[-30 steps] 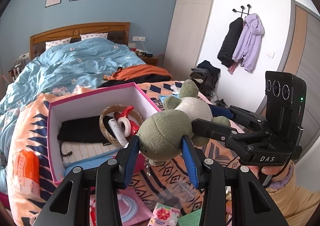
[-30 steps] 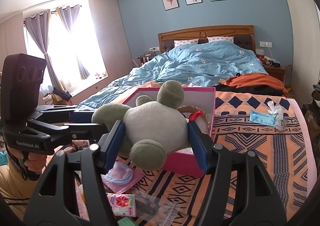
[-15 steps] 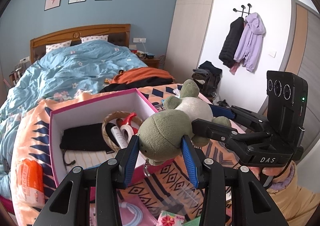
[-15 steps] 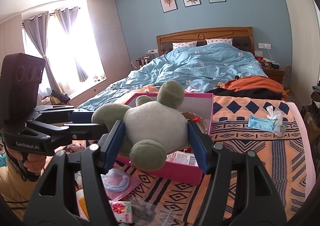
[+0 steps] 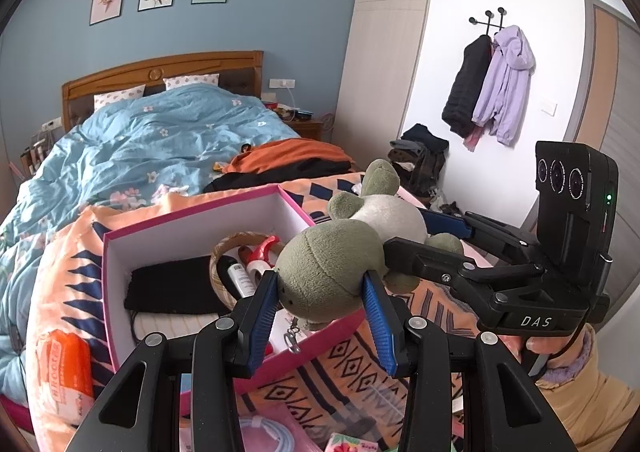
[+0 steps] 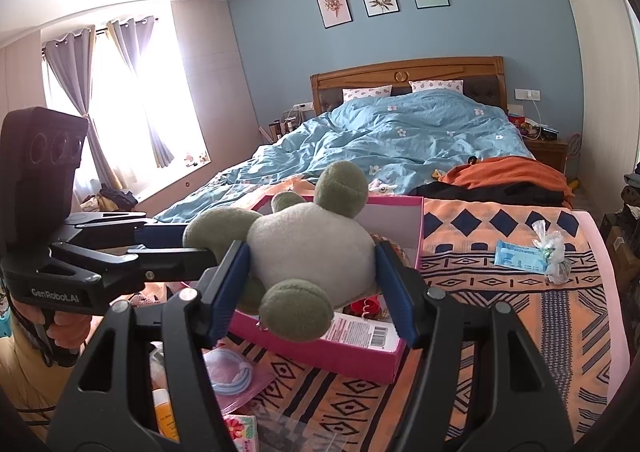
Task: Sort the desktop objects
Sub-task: 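Carry the plush toy with the right gripper over the pink box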
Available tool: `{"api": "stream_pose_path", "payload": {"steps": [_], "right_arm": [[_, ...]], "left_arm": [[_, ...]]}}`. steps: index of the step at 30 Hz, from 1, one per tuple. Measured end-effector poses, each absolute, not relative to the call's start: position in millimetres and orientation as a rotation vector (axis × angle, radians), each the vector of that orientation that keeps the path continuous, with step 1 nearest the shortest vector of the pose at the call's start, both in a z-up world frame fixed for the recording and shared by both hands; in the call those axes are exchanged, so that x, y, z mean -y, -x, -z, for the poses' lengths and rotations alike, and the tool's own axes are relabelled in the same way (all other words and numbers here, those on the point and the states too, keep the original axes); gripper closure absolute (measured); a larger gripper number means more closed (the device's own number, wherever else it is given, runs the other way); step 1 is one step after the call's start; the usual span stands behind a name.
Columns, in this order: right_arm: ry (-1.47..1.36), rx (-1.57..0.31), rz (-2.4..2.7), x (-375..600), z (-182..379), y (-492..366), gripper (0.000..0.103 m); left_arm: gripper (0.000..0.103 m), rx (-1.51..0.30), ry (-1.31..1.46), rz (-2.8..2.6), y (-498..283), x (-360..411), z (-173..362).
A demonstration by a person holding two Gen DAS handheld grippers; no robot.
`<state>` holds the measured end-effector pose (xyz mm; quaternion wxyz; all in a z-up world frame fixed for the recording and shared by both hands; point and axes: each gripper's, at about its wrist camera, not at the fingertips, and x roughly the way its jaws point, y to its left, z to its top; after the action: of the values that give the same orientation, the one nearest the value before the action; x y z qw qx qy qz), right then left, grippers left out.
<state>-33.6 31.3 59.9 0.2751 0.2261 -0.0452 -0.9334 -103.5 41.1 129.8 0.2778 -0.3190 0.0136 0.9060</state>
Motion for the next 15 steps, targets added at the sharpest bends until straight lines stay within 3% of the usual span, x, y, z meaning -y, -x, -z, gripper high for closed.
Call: {"api": "stream_pose_path", "payload": {"steps": [15], "right_arm": [[-0.630,0.125,2.521,-29,-56,46,0.037]], "left_arm": [[0.060,-0.029,0.873,-2.436,117,-39,-122]]}}
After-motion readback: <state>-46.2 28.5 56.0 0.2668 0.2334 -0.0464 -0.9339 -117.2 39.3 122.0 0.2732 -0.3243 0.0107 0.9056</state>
